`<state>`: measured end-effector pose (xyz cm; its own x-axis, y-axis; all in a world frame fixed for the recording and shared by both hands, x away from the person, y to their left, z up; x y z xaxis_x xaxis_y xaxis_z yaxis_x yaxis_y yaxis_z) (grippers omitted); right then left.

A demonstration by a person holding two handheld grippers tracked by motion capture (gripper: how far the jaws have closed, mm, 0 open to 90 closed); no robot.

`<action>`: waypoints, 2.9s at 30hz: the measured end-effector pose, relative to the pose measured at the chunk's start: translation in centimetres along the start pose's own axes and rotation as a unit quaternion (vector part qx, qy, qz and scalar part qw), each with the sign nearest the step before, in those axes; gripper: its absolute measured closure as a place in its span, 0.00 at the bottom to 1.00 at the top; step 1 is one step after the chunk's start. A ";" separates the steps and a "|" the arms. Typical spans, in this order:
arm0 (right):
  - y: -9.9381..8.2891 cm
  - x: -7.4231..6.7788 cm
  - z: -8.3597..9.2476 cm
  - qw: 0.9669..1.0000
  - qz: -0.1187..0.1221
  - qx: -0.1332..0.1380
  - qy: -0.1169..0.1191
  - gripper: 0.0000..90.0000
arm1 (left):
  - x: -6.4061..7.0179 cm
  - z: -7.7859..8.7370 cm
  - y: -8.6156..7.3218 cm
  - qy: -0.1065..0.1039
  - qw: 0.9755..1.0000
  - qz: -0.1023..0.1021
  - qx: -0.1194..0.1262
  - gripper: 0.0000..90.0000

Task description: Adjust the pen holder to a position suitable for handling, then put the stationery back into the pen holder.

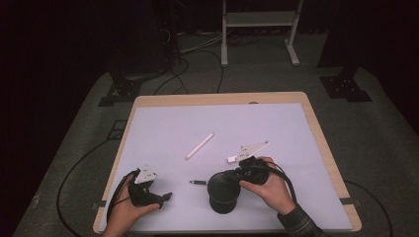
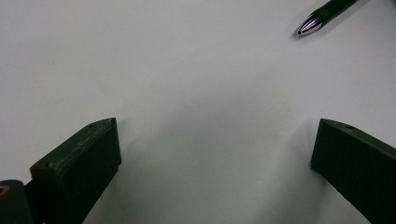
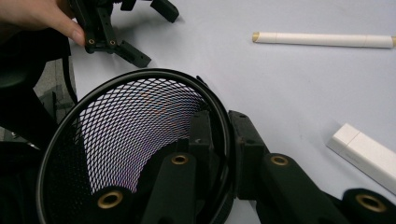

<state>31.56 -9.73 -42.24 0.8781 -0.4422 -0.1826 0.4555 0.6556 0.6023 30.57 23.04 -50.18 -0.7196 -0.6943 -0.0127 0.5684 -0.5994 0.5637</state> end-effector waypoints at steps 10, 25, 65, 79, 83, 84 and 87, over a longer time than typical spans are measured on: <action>-0.2 -0.3 -0.7 1.000 0.003 -0.001 0.006 0.89 | 0.0 0.0 0.0 0.000 1.000 0.001 0.001 0.00; -0.2 -0.2 -0.4 1.000 0.007 0.017 0.003 0.77 | 0.0 0.0 0.0 0.000 1.000 0.001 0.001 0.01; -2.5 3.1 5.2 0.990 -0.058 0.086 -0.093 0.27 | 0.0 0.0 0.0 -0.001 1.000 0.002 0.001 0.01; -6.6 5.0 5.7 0.984 -0.085 0.071 -0.136 0.24 | 0.0 0.0 0.0 0.000 1.000 0.000 0.000 0.01; -7.6 5.4 5.9 0.982 -0.095 0.068 -0.146 0.24 | 0.0 0.0 0.0 0.000 1.000 0.000 0.000 0.01; -7.9 5.5 6.0 0.982 -0.097 0.068 -0.148 0.24 | 0.0 0.0 0.0 0.000 1.000 -0.001 0.000 0.00; -8.7 5.9 6.1 0.980 -0.102 0.066 -0.158 0.23 | 0.0 0.0 0.0 0.000 1.000 -0.001 0.000 0.01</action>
<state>31.86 -21.78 -43.81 0.6722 -0.7368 -0.0726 0.5759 0.4586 0.6768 30.57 23.05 -50.18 -0.7203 -0.6936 -0.0131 0.5678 -0.6003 0.5633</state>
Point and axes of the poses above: each handheld gripper's, and its own axes: z roughly backward along the jaws, y roughly out of its top, x roughly to its right, the point moved 3 cm from there along -z, roughly forward along the jaws, and after that the axes turned 11 degrees about -x, right-handed, at the moved point
